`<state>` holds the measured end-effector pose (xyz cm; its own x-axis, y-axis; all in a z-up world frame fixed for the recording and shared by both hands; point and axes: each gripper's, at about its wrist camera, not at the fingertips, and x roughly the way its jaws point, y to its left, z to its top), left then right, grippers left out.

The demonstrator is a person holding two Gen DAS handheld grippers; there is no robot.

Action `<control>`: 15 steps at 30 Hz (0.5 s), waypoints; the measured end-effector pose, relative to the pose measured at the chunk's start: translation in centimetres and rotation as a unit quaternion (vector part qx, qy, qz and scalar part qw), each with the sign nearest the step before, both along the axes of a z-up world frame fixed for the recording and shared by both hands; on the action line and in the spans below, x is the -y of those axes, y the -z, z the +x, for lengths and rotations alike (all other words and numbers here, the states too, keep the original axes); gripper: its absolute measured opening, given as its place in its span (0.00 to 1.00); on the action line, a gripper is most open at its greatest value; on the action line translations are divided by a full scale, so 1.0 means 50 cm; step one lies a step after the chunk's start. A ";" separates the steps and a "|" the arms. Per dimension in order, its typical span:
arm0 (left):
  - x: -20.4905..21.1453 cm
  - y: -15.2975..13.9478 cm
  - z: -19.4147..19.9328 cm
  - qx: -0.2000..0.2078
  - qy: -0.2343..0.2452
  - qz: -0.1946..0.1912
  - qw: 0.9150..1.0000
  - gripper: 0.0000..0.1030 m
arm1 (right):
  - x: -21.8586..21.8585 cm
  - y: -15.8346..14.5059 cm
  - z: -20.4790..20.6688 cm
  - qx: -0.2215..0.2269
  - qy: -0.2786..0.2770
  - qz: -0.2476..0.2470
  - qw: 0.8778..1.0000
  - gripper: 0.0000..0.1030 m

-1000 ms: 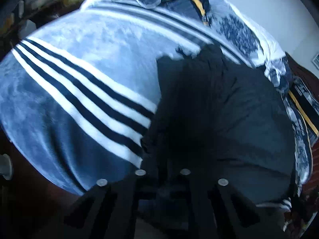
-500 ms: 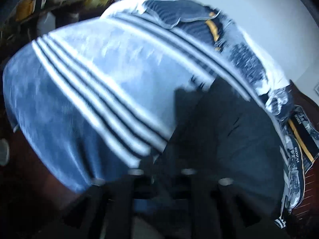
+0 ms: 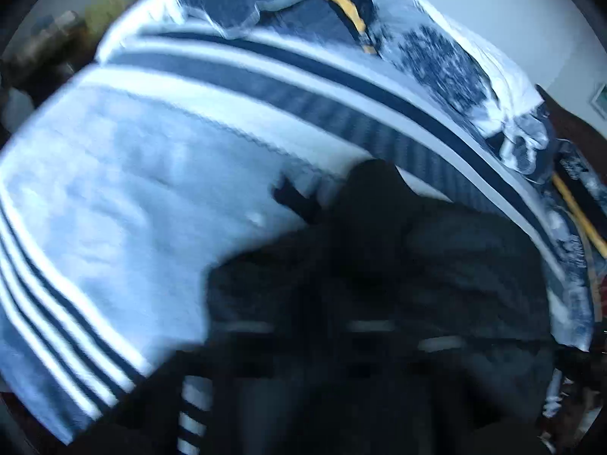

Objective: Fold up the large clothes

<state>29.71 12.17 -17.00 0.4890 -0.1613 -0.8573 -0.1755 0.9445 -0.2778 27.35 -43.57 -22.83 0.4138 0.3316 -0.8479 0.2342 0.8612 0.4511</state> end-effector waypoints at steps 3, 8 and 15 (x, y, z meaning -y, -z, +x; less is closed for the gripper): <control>0.018 -0.019 -0.035 0.042 0.004 0.067 0.997 0.02 | -0.003 -0.043 -0.023 0.037 0.003 -0.007 0.999 0.06; 0.017 0.031 -0.015 -0.003 -0.025 0.073 0.997 0.06 | -0.039 -0.008 -0.016 -0.007 -0.011 -0.086 0.996 0.05; 0.039 -0.122 -0.167 0.088 -0.065 0.103 0.989 0.68 | -0.065 -0.136 -0.147 0.051 0.029 -0.108 0.992 0.24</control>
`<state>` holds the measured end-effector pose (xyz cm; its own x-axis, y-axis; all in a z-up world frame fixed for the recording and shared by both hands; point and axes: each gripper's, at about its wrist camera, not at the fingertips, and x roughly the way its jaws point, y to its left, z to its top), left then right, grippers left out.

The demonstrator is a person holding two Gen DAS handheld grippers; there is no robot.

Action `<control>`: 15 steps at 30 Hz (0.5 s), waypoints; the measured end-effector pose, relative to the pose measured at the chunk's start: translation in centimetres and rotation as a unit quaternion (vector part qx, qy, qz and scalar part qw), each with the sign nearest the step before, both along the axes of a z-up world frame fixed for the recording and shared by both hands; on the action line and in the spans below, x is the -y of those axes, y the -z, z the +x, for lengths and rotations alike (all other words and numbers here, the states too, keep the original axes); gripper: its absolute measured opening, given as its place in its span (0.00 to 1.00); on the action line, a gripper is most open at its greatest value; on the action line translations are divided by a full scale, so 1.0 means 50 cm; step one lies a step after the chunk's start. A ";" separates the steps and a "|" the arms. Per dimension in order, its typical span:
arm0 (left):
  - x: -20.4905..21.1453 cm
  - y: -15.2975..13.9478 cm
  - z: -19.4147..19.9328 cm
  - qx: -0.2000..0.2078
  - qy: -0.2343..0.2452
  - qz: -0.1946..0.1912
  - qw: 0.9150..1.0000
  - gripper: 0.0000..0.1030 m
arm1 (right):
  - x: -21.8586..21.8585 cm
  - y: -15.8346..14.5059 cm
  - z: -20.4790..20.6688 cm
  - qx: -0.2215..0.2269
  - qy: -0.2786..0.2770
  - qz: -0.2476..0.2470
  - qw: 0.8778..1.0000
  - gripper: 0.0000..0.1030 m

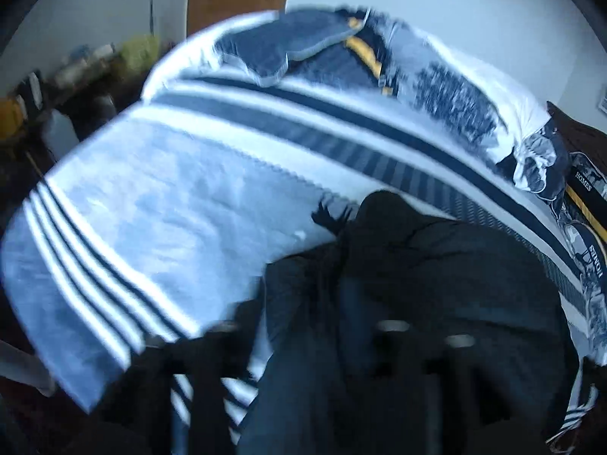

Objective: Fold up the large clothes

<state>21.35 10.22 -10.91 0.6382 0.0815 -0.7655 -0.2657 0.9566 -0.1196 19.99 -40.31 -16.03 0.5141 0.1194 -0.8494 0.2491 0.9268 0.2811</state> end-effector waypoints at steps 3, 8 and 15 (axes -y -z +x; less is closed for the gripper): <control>0.042 -0.066 -0.118 0.046 0.002 0.030 0.999 0.77 | -0.008 -0.069 -0.102 0.040 0.018 0.019 0.999 0.81; 0.119 -0.111 -0.289 0.051 0.035 0.054 0.997 0.80 | -0.053 -0.111 -0.249 0.049 -0.005 0.052 0.997 0.81; 0.207 -0.192 -0.425 0.064 0.061 0.086 0.992 0.80 | -0.094 -0.178 -0.382 0.050 -0.042 0.033 0.997 0.81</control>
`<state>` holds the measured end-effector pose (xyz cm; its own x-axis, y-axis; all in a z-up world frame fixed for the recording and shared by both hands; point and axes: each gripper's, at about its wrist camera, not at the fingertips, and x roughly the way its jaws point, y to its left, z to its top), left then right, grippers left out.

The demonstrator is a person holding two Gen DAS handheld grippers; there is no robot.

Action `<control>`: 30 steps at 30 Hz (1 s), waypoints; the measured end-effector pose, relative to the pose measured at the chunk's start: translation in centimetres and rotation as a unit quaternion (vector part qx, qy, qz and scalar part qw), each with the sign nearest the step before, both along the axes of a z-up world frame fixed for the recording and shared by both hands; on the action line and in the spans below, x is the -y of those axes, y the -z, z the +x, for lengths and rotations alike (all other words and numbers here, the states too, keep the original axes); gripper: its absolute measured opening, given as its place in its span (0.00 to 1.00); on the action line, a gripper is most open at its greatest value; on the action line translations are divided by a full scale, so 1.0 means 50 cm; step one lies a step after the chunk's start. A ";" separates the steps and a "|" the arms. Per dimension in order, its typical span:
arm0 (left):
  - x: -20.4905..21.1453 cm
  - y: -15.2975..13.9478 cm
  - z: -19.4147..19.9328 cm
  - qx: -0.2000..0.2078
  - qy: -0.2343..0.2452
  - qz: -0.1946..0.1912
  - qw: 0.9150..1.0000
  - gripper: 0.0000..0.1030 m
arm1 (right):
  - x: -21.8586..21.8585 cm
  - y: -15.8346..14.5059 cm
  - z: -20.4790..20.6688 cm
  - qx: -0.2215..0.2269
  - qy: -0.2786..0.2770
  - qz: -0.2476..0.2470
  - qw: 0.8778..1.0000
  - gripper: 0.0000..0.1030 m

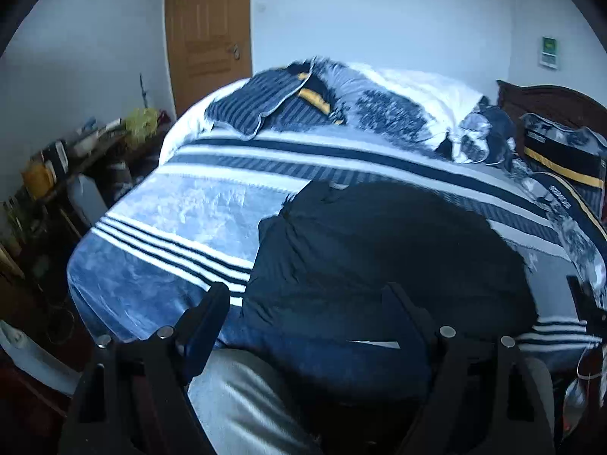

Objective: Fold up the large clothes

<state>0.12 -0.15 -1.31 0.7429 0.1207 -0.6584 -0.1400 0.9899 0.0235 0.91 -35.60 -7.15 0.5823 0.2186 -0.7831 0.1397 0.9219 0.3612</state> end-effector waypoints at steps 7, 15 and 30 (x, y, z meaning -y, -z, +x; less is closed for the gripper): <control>0.060 -0.112 -0.130 0.065 0.026 0.017 0.997 0.81 | -0.042 -0.114 -0.110 0.063 -0.011 -0.015 0.998 0.81; 0.107 -0.173 -0.249 0.094 0.080 0.021 0.992 0.84 | -0.108 -0.209 -0.224 0.098 -0.037 -0.076 0.992 0.81; 0.149 -0.150 -0.300 0.081 0.113 0.061 0.988 0.87 | -0.170 -0.251 -0.279 0.122 -0.085 -0.112 0.982 0.81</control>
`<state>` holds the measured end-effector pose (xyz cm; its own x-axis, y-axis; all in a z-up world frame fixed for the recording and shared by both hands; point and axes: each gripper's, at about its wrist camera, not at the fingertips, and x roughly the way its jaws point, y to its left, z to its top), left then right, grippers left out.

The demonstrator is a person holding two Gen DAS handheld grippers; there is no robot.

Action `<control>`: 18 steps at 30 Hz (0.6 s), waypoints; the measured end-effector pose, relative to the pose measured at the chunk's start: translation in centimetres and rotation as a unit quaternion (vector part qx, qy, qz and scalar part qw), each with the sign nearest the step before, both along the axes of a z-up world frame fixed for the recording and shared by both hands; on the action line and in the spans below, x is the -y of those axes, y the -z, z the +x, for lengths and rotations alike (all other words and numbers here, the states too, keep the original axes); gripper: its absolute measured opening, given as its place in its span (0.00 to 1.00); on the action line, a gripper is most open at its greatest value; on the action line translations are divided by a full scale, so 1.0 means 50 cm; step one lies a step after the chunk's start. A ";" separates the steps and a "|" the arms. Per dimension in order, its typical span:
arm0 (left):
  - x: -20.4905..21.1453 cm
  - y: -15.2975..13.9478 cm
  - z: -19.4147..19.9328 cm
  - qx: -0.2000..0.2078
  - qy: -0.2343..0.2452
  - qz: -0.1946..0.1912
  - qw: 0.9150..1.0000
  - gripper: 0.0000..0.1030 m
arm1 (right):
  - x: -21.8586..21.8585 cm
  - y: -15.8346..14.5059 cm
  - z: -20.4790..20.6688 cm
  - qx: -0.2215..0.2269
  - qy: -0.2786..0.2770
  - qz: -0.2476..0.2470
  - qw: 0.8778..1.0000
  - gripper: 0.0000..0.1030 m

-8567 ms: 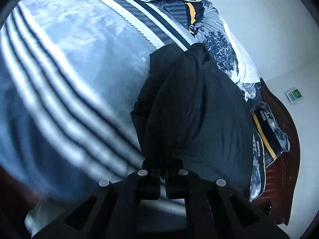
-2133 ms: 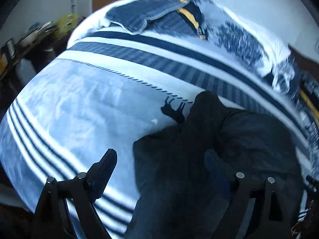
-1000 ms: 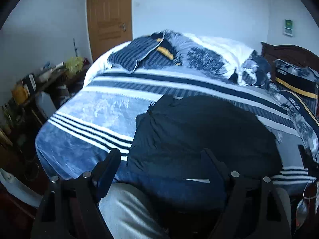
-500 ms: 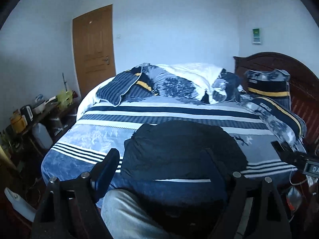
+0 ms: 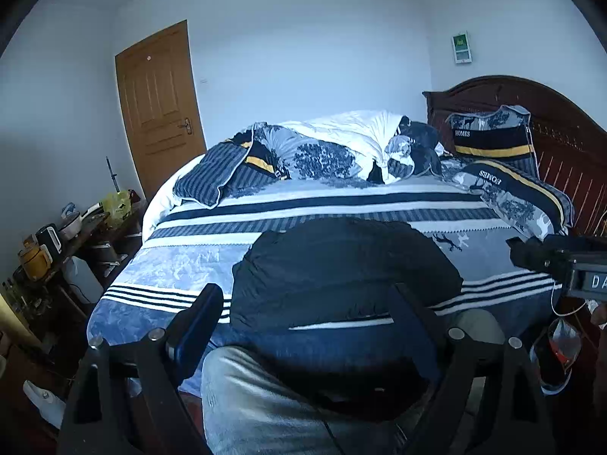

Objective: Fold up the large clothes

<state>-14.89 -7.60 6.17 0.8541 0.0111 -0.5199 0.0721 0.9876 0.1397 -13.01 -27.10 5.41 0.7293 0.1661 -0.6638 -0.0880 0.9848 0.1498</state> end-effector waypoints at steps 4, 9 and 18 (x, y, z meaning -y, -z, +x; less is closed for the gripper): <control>-0.001 0.007 0.003 -0.011 0.002 -0.002 1.000 0.87 | 0.008 0.009 -0.001 -0.010 0.005 0.002 1.000 0.81; -0.009 0.006 0.005 -0.015 0.000 -0.010 1.000 0.87 | 0.010 0.009 0.000 -0.013 0.008 0.002 1.000 0.81; -0.019 -0.002 0.000 -0.017 0.000 -0.011 1.000 0.87 | 0.000 0.007 0.001 -0.012 -0.001 0.000 1.000 0.81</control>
